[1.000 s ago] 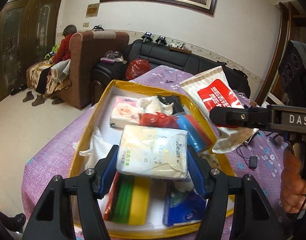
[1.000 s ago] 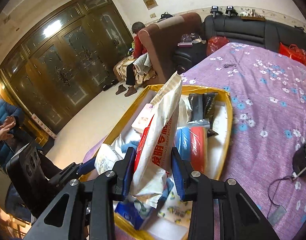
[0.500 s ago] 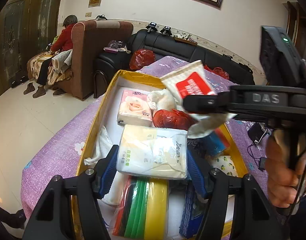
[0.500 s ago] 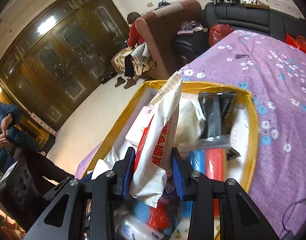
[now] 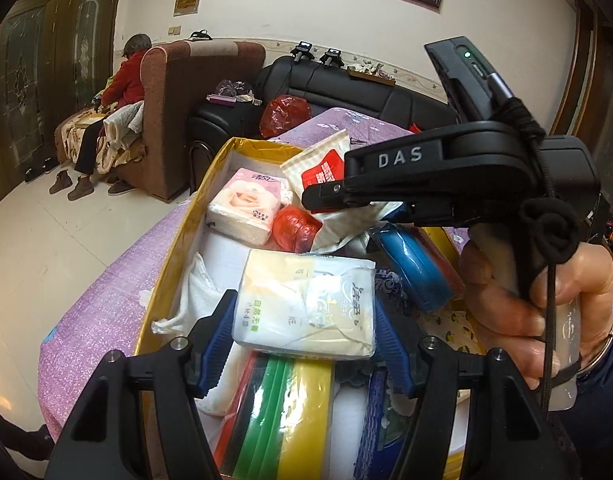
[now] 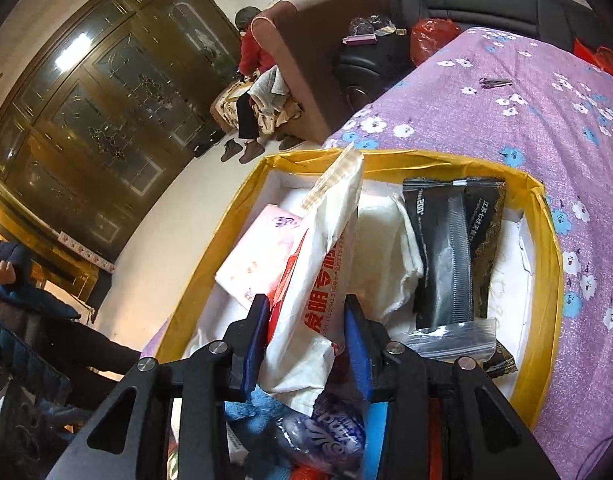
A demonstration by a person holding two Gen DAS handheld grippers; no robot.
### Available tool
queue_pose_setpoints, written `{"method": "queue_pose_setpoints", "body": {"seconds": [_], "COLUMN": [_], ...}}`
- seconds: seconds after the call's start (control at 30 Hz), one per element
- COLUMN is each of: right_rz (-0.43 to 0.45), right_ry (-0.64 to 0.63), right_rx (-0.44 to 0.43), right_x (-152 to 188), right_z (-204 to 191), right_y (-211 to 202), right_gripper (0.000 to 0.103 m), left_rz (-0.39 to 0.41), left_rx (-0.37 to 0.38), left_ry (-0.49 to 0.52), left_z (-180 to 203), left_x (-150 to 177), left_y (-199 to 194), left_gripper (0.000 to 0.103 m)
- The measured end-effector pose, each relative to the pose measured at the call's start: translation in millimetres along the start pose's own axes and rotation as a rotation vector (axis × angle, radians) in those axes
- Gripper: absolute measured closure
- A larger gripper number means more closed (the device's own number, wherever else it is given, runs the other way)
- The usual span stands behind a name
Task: Organize soft objects
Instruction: 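Lower both packs into the tray and open both grippers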
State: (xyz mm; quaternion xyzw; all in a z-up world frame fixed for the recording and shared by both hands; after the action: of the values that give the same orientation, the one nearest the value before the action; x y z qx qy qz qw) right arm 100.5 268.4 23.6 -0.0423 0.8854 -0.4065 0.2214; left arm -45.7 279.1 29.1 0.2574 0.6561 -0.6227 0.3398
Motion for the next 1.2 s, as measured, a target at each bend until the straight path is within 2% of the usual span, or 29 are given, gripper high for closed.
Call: {"method": "queue_pose_setpoints", "body": {"seconds": [0.07, 0.57, 1.2], "right_rz": [0.005, 0.038, 0.054], "right_ry": [-0.004, -0.041, -0.063], "right_rx": [0.003, 0.035, 0.064], "right_x": [-1.5, 9.5, 18.3], "right_z": [2.1, 9.6, 4.3], "right_y": [-0.6, -15.0, -21.2], "right_gripper": [0.055, 0.055, 0.055], "left_rz": [0.001, 0.024, 0.034], "left_rx": [-0.006, -0.136, -0.185], "left_ry": [0.005, 0.085, 0.118], "left_z": [1.8, 21.2, 27.1], "left_x": [-0.8, -4.4, -2.0], "left_y": [-0.6, -2.6, -8.2], "left_gripper": [0.038, 0.038, 0.037]}}
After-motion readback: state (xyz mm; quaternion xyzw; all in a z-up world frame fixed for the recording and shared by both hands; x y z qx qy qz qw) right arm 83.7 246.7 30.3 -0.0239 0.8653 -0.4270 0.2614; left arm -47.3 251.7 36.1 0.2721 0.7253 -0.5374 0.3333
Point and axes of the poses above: each gripper's, at about its wrist camera, not at the fingertips, and y roughly the way its jaws point, z to its right, x to its underside, the point moved 4 cm from there along y, roughly the way its jaws point, and after that the axes turned 14 degrees about y, right-handed, at the moved point
